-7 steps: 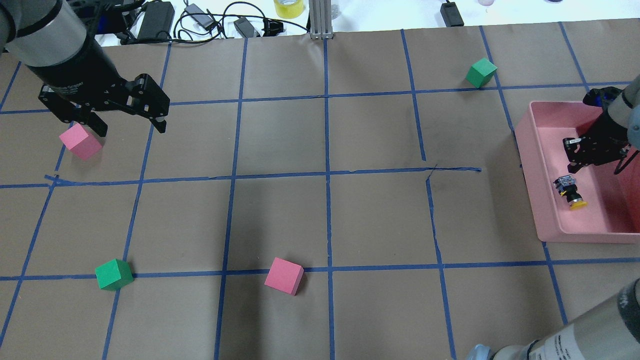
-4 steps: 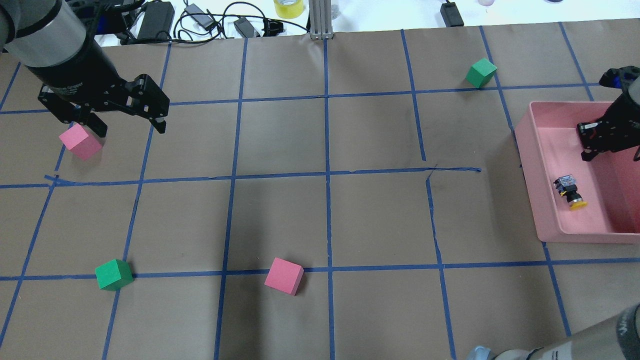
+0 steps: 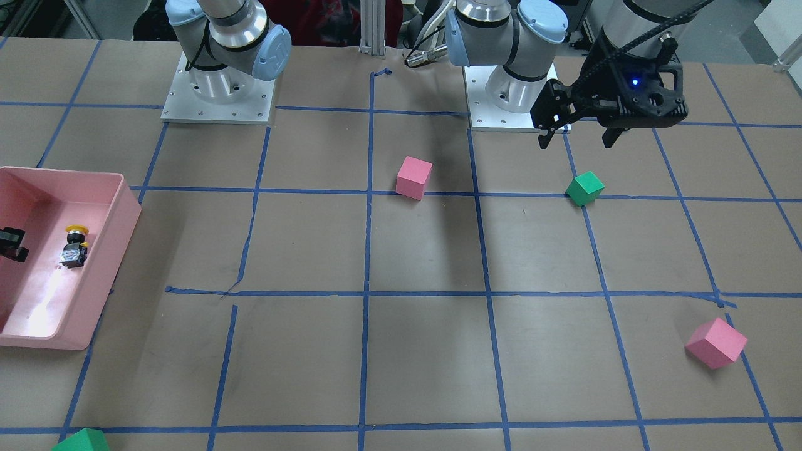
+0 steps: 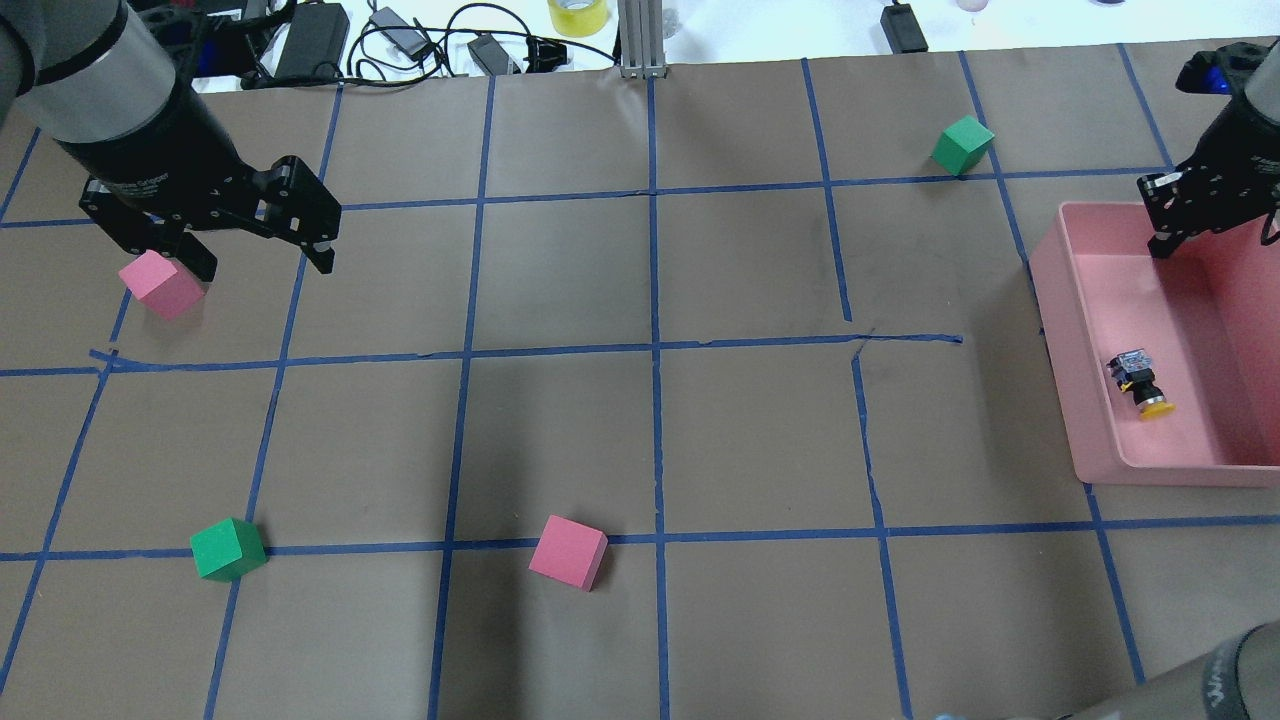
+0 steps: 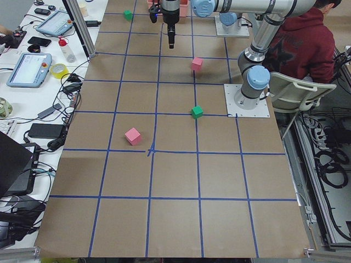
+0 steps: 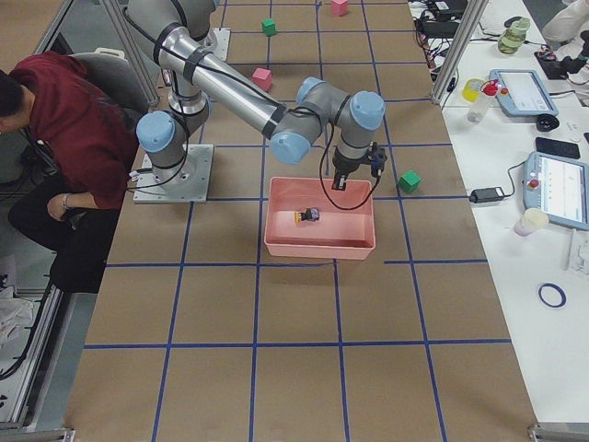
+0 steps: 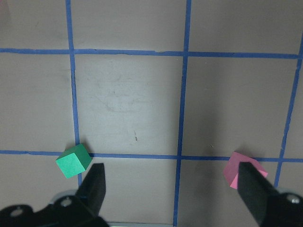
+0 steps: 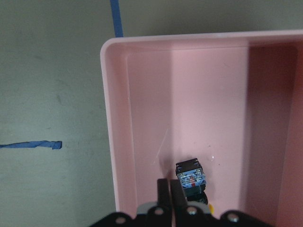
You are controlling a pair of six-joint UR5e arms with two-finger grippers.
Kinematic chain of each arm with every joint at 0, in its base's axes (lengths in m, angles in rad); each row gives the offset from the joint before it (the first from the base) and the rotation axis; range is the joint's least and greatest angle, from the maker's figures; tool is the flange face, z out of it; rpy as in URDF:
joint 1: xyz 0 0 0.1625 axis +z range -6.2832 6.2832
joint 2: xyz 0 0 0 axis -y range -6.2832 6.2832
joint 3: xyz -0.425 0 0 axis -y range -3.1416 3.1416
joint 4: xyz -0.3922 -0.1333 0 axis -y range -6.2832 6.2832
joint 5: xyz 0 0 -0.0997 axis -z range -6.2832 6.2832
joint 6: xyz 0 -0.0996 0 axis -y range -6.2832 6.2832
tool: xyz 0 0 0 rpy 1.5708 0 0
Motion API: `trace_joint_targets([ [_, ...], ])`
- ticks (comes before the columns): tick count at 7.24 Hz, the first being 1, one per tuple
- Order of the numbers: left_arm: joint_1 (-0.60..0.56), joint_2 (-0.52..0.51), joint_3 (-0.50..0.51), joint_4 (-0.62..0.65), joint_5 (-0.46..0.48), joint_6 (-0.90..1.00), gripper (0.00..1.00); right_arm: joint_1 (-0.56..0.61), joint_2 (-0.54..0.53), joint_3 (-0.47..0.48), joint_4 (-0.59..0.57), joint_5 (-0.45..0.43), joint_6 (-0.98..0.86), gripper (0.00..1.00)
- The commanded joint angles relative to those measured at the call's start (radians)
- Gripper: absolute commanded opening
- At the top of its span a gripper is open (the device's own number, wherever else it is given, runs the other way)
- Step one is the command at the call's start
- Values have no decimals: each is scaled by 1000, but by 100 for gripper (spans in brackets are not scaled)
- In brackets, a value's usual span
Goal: Align button upright
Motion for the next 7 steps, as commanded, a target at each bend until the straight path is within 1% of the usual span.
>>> trace_joint_targets([
  [1,0,1,-2,0,0,0,100,-8,12,70,-63,-78,-9,100],
  [2,0,1,-2,-1,0,0,100,-21,19,122,-128,-83,-9,100],
  [3,0,1,-2,-1,0,0,100,-24,13,148,-179,-83,-18,100],
  [4,0,1,-2,-1,0,0,100,-24,9,145,-180,-78,-21,100],
  [6,0,2,-2,-1,0,0,100,-30,5,130,-180,-71,-94,100],
  [7,0,2,-2,-1,0,0,100,-30,5,136,-174,-56,-91,100],
])
